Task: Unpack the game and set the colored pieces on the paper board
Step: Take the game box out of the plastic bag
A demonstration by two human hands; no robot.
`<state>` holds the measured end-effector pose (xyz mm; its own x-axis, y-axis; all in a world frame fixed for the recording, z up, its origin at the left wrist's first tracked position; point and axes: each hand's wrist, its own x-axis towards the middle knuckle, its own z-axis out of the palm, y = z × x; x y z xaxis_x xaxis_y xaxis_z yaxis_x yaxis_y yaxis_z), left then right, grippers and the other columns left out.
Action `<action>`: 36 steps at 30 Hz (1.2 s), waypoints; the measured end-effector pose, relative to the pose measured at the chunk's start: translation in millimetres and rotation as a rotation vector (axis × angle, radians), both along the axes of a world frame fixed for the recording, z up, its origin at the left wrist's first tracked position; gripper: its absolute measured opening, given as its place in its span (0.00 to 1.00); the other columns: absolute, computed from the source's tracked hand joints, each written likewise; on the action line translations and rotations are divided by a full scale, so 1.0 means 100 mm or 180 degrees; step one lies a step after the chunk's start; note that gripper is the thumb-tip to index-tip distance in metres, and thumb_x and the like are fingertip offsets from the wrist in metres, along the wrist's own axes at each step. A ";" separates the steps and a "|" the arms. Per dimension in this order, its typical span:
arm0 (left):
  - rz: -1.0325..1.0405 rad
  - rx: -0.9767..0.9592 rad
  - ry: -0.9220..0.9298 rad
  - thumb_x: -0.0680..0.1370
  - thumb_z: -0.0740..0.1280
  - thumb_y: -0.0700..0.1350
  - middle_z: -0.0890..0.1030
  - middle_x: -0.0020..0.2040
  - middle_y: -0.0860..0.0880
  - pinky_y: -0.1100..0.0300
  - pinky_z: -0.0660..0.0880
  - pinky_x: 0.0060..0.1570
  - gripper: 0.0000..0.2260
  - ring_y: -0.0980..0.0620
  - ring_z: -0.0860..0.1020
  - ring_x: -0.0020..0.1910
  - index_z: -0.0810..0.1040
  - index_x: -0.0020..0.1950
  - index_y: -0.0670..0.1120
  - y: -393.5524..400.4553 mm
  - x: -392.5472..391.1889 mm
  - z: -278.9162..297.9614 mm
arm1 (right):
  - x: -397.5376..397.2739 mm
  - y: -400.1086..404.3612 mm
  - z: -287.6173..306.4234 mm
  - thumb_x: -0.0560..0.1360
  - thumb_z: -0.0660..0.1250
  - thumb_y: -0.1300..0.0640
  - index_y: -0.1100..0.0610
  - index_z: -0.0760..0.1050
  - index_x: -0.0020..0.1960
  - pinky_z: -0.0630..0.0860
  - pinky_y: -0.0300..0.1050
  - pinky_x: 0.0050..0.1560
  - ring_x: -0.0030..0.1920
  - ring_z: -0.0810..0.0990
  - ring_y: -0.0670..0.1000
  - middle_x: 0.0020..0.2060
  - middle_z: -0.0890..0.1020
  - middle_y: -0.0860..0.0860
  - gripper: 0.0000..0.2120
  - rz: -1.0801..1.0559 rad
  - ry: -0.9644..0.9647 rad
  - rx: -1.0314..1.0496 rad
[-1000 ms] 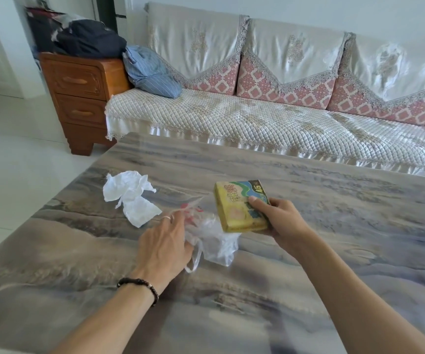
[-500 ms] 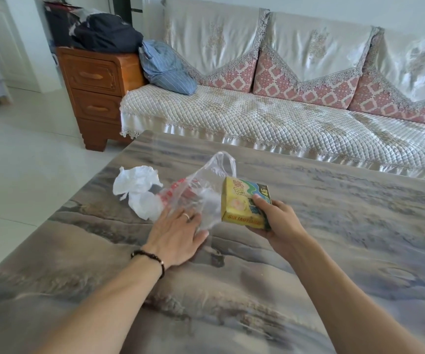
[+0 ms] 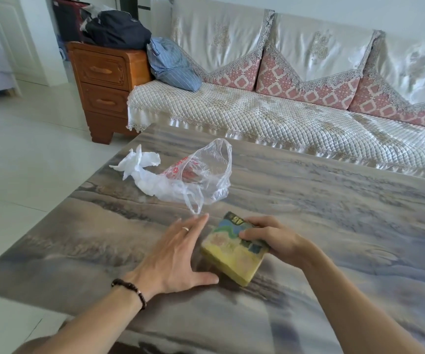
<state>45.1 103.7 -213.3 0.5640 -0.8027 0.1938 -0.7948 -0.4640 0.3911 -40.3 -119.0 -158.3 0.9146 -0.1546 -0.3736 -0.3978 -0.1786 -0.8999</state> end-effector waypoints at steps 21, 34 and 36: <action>0.0347 -0.0474 0.0136 0.64 0.70 0.70 0.67 0.73 0.54 0.59 0.59 0.70 0.40 0.56 0.60 0.74 0.69 0.71 0.53 0.05 -0.19 -0.09 | -0.39 0.44 -0.15 0.63 0.67 0.34 0.51 0.56 0.74 0.72 0.49 0.62 0.62 0.71 0.56 0.66 0.67 0.51 0.45 0.1096 -0.0454 -0.3989; 0.0334 -0.1048 0.1155 0.63 0.75 0.48 0.77 0.58 0.64 0.68 0.72 0.53 0.38 0.65 0.75 0.56 0.65 0.70 0.60 0.20 -0.13 -0.03 | -0.27 0.49 0.00 0.70 0.62 0.36 0.47 0.75 0.60 0.77 0.49 0.45 0.44 0.80 0.49 0.44 0.83 0.47 0.23 0.0338 -0.0775 -0.2618; 0.0239 -0.0944 0.1224 0.62 0.77 0.54 0.73 0.61 0.65 0.70 0.69 0.56 0.42 0.66 0.72 0.60 0.60 0.71 0.63 0.23 -0.16 0.01 | -0.21 0.54 0.01 0.72 0.61 0.37 0.50 0.78 0.53 0.77 0.48 0.40 0.39 0.80 0.50 0.39 0.83 0.49 0.20 0.0215 -0.0740 -0.2484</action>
<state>29.2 126.6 -212.6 0.6937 -0.6988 0.1743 -0.5356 -0.3387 0.7736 -61.2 -65.3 -157.1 0.9721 -0.2336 0.0192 -0.1822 -0.8049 -0.5648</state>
